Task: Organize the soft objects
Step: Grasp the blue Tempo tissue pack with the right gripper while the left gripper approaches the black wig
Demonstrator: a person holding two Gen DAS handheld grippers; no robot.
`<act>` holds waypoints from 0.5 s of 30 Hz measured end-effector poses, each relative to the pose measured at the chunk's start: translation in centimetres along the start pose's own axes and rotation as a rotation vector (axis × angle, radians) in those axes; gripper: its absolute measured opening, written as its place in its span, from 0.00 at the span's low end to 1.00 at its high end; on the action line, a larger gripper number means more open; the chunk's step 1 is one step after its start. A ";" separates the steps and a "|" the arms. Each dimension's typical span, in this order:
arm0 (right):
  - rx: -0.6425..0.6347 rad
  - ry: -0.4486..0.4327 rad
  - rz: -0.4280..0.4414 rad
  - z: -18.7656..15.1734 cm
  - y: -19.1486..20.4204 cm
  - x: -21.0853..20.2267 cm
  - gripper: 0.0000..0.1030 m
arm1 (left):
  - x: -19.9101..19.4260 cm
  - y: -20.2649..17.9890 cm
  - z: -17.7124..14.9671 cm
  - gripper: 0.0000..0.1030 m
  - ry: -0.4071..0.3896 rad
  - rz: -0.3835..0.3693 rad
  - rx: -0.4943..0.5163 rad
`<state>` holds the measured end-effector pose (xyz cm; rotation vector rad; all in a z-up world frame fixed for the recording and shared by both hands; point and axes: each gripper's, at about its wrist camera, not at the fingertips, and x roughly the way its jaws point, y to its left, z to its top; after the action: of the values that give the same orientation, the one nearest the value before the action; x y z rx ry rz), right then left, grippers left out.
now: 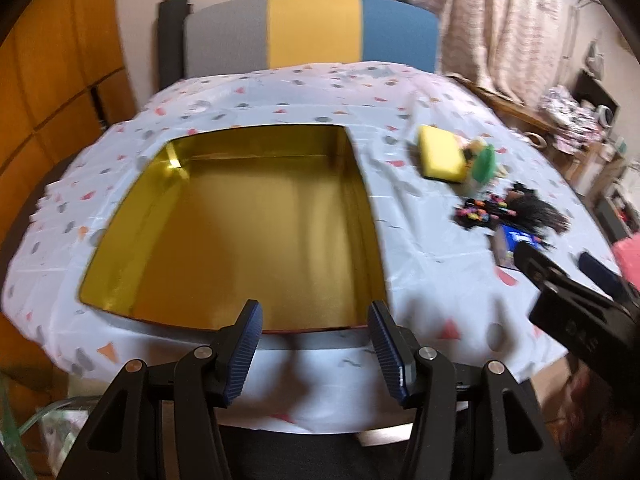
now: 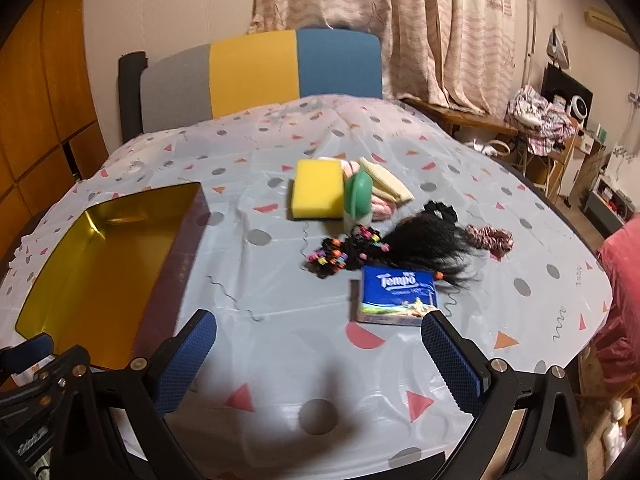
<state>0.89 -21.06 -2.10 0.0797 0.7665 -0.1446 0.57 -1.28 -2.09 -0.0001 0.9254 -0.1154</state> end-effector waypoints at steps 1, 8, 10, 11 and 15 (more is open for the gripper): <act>0.008 0.015 0.001 0.0 -0.6 0.4 1.00 | 0.1 -0.2 -0.1 0.53 0.005 -0.047 0.002; 0.113 0.127 0.004 -0.5 -6.1 4.0 1.00 | 0.7 -2.5 -0.2 0.53 0.059 -0.197 0.048; 0.139 0.134 -0.028 -0.6 -7.8 4.7 1.00 | 0.5 -3.4 -0.2 0.53 0.054 -0.192 0.084; 0.152 0.130 -0.037 -0.5 -8.7 4.9 1.00 | 0.3 -3.8 -0.1 0.53 0.050 -0.194 0.097; 0.162 0.109 -0.036 0.2 -10.8 5.9 0.96 | 0.2 -4.8 0.2 0.53 0.047 -0.217 0.132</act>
<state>3.52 -32.39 -6.23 0.2291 0.8648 -0.2379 0.37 -6.04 -1.91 0.0247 0.9614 -0.3794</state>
